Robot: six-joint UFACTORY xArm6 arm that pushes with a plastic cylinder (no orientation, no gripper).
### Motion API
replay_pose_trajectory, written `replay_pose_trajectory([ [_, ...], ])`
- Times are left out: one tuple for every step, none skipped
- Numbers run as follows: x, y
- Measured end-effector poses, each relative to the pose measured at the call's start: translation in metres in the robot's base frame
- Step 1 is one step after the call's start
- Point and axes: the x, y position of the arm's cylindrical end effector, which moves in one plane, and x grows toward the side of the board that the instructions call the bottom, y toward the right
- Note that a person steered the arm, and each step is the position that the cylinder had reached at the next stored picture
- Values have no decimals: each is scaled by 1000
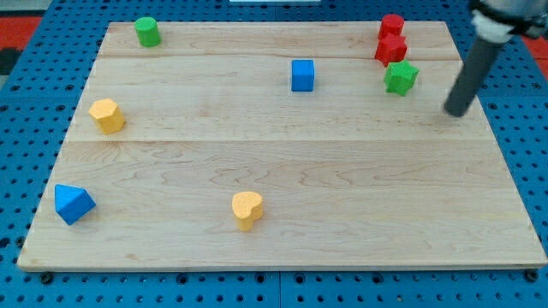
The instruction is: Push the green circle into the blue cube
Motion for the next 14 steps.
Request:
replay_pose_trajectory([
  [-19,-146],
  [-55,-292],
  [-74,-427],
  [-134,-478],
  [-191,-457],
  [-195,-450],
  [-187,-372],
  [-182,-340],
  [-208,-359],
  [-210,-302],
  [-187,-217],
  [-162,-171],
  [-188,-210],
  [-182,-213],
])
